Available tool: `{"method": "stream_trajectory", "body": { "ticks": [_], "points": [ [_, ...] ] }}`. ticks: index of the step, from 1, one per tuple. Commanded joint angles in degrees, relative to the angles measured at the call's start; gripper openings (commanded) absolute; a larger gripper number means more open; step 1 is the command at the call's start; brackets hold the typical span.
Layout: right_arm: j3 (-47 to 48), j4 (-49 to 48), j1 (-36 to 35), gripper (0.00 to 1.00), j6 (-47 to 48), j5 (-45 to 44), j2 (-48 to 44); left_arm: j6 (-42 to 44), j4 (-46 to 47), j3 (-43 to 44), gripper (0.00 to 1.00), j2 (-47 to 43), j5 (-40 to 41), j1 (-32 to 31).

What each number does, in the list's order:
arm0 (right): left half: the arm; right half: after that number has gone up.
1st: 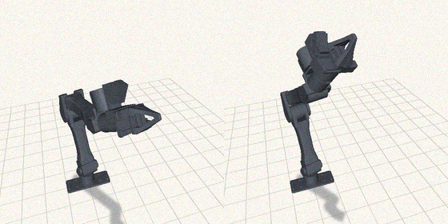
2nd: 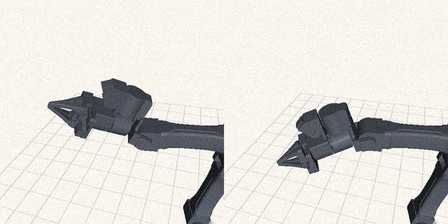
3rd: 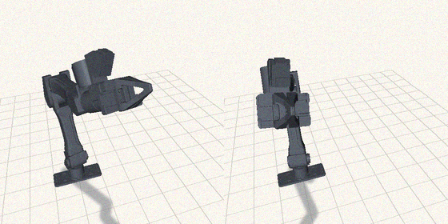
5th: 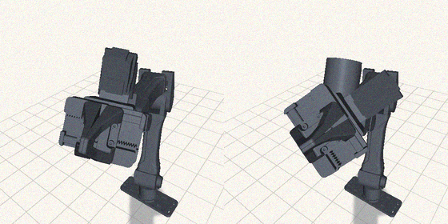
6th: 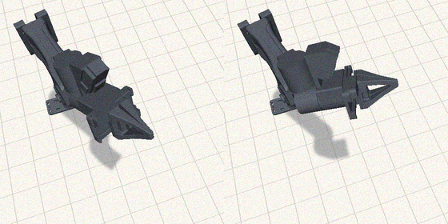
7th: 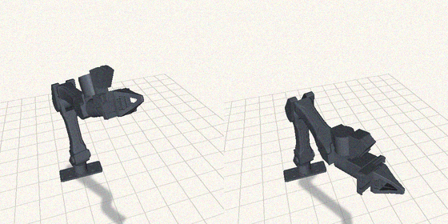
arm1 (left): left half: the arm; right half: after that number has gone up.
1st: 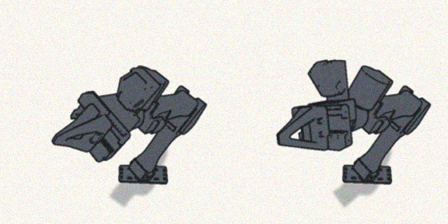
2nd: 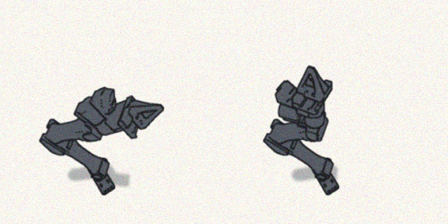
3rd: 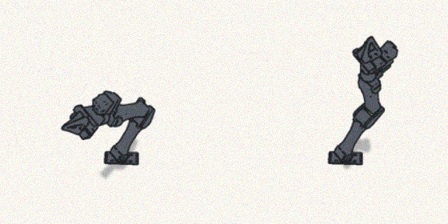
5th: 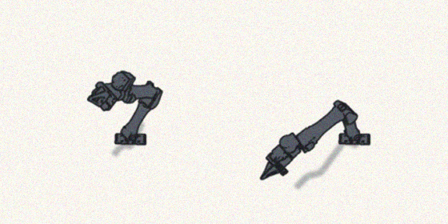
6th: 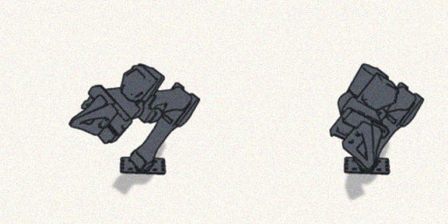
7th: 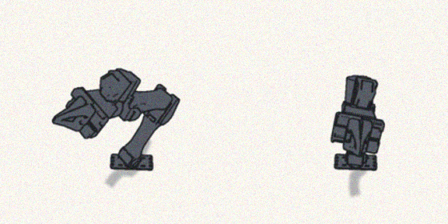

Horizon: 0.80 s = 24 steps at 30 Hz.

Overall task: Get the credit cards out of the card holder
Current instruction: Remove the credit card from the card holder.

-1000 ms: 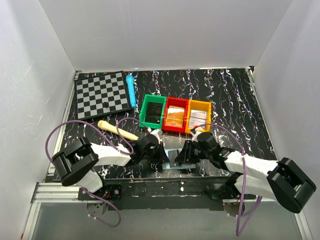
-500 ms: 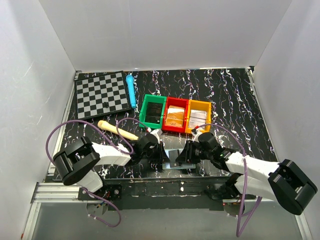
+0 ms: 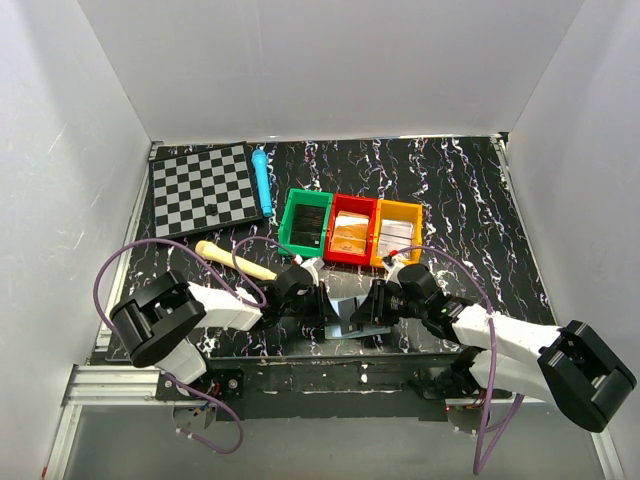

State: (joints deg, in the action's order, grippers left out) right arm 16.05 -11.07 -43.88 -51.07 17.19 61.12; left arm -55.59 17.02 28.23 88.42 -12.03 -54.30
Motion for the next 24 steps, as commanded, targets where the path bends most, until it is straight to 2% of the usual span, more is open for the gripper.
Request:
{"method": "stream_trajectory", "body": {
  "ticks": [1, 17, 24],
  "points": [
    [0.6, -6.2, -0.1, 0.36, -0.7, 3.5, 0.6, 1.3, -3.8, -2.3, 0.03, 2.6, 2.1, 0.4],
    [2.6, -7.6, -0.1, 0.39, -0.6, 7.0, 6.5, 1.3, -2.6, -2.7, 0.03, 3.2, 1.1, 0.8],
    [2.5, -5.9, 0.0, 0.37, -0.5, 5.5, 3.5, 1.0, -2.4, -3.3, 0.03, 2.9, 1.1, 1.2]
  ]
}}
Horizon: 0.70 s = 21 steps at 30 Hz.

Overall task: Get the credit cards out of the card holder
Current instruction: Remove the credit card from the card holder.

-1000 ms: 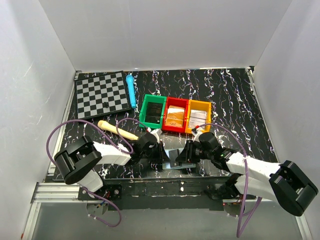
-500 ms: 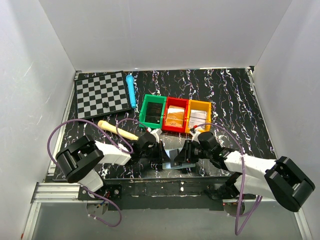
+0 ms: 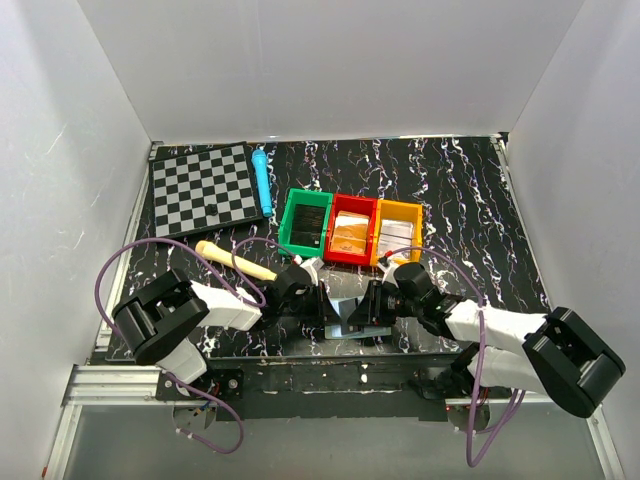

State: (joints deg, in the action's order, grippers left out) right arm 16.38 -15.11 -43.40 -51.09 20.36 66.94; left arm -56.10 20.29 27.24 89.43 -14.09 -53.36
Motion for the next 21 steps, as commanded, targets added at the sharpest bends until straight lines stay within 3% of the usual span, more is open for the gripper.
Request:
{"method": "stream_trajectory", "body": {
  "ticks": [1, 21],
  "points": [
    [2.1, -1.4, -0.5, 0.37, -0.4, 2.1, -3.0, 1.5, -5.6, -2.3, 0.03, 2.1, 3.1, 0.3],
    [1.4, 3.4, 1.0, 0.35, 0.4, 1.3, -8.5, 1.5, -5.1, -2.4, 0.02, 2.9, 2.4, 0.9]
  ]
}}
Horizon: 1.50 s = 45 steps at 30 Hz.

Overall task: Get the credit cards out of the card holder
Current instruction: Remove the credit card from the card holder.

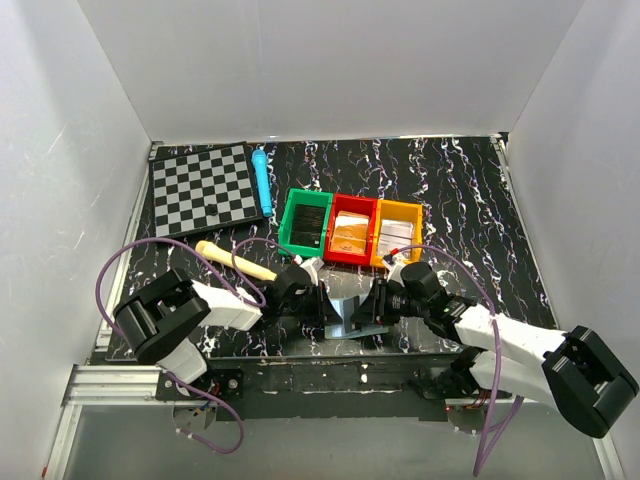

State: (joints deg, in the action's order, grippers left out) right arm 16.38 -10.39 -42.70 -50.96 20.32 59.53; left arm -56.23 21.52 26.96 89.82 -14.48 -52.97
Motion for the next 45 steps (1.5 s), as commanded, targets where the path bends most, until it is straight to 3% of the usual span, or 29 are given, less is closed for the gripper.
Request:
{"method": "stream_trajectory", "body": {
  "ticks": [1, 10, 24, 31, 45],
  "points": [
    [1.5, -1.4, 0.3, 0.35, 0.3, 1.7, -0.7, 1.6, -6.2, -2.0, 0.02, 2.6, 2.7, 0.5],
    [3.5, -3.9, 0.4, 0.41, 0.2, 5.4, 5.2, 2.3, -5.5, -1.7, 0.0, 3.3, 1.6, 0.6],
    [3.8, -8.4, 0.3, 0.4, -1.4, 7.0, 8.9, 2.7, -4.9, -1.3, 0.0, 4.3, 0.9, 0.6],
    [3.4, -7.4, 0.4, 0.32, -1.4, 5.4, 6.4, 2.5, -4.8, -1.6, 0.0, 4.2, 0.9, 0.6],
    [2.0, -2.5, 1.3, 0.32, -0.3, 3.4, 0.9, 2.0, -4.0, -2.4, 0.0, 4.0, 0.9, 0.9]
  ]
}}
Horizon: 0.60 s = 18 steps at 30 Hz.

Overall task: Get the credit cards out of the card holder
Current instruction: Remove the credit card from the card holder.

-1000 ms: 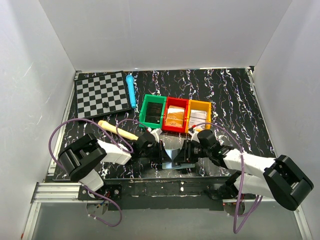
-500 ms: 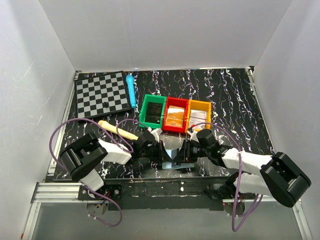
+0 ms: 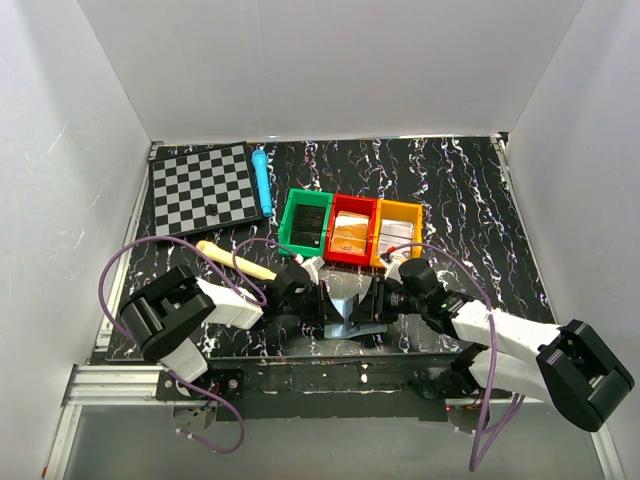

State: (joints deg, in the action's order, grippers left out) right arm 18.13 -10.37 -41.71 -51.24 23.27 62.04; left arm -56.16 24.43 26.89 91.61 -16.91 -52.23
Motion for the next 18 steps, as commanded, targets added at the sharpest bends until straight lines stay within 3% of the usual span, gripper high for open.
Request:
{"method": "stream_trajectory", "body": {
  "ticks": [1, 18],
  "points": [
    [0.2, -2.4, 0.4, 0.32, 0.0, 0.4, -1.7, 1.9, -6.9, -2.3, 0.0, 2.1, 3.4, 0.1],
    [0.0, 2.2, 0.8, 0.31, 1.1, -1.6, -3.3, 1.7, -6.7, -2.8, 0.0, 1.9, 3.4, 0.2]
  ]
}}
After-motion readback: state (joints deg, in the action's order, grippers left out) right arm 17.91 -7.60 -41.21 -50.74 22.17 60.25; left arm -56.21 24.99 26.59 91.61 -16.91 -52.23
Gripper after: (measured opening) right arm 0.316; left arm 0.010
